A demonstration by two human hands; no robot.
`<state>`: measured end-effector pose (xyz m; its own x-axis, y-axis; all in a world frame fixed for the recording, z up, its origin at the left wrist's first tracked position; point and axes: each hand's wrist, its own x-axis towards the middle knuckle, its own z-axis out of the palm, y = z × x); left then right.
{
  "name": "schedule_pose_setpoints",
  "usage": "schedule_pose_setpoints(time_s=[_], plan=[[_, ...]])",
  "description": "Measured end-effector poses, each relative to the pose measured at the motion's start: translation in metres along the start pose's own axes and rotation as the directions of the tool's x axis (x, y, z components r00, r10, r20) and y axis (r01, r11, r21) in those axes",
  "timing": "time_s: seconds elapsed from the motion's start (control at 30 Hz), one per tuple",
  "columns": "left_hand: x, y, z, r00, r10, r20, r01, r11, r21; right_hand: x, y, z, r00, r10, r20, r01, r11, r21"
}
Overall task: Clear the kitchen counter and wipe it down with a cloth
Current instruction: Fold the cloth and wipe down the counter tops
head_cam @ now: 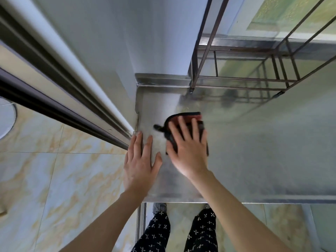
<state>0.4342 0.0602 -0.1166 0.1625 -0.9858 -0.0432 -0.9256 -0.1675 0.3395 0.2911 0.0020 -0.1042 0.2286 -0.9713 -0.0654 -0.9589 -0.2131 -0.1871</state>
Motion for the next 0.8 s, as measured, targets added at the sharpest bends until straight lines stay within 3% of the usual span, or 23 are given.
schedule_pose_setpoints(time_s=[0.07, 0.13, 0.2, 0.3, 0.37, 0.5, 0.57, 0.63, 0.7, 0.77, 0.8], plan=[[0.001, 0.001, 0.0, 1.0, -0.001, 0.023, 0.001, 1.0, 0.026, 0.008, 0.015, -0.002, 0.971, -0.232, 0.048, 0.235, 0.971, -0.044], [0.001, 0.003, -0.001, 0.999, -0.016, 0.033, 0.015, 0.999, 0.044, 0.026, 0.039, -0.006, 0.976, -0.213, 0.049, 0.216, 0.974, -0.064], [0.001, 0.004, -0.001, 0.999, -0.022, 0.039, 0.02, 0.998, 0.056, 0.046, 0.064, -0.012, 1.0, 0.029, 0.003, -0.029, 0.999, -0.035], [0.001, 0.005, -0.002, 0.999, -0.022, 0.048, 0.018, 0.997, 0.074, 0.077, 0.083, -0.02, 0.904, 0.425, 0.034, -0.427, 0.902, 0.07], [0.001, 0.005, -0.002, 0.999, -0.017, 0.049, 0.013, 0.996, 0.088, 0.089, 0.07, -0.022, 0.877, 0.479, 0.035, -0.48, 0.872, 0.096], [0.001, 0.005, -0.002, 0.999, -0.01, 0.031, 0.007, 0.995, 0.1, 0.069, 0.026, -0.01, 0.977, 0.211, 0.007, -0.211, 0.976, 0.061], [0.001, 0.004, -0.001, 1.0, -0.008, 0.021, 0.006, 0.996, 0.092, 0.055, 0.032, -0.011, 0.999, 0.047, 0.009, -0.047, 0.999, -0.003], [0.001, 0.004, -0.001, 1.0, -0.004, 0.019, 0.003, 0.996, 0.087, 0.051, 0.055, -0.013, 1.0, 0.002, 0.008, -0.002, 0.998, -0.057], [0.001, 0.004, -0.001, 1.0, -0.003, 0.013, 0.002, 0.997, 0.082, 0.053, 0.075, -0.017, 0.98, 0.199, 0.01, -0.199, 0.98, -0.023], [0.002, 0.005, -0.002, 1.0, 0.003, 0.008, -0.004, 0.996, 0.088, 0.057, 0.073, -0.017, 0.891, 0.454, 0.011, -0.454, 0.89, 0.043], [0.002, 0.005, -0.001, 1.0, 0.007, 0.006, -0.007, 0.996, 0.091, 0.058, 0.062, -0.017, 0.858, 0.514, 0.008, -0.513, 0.857, 0.052]])
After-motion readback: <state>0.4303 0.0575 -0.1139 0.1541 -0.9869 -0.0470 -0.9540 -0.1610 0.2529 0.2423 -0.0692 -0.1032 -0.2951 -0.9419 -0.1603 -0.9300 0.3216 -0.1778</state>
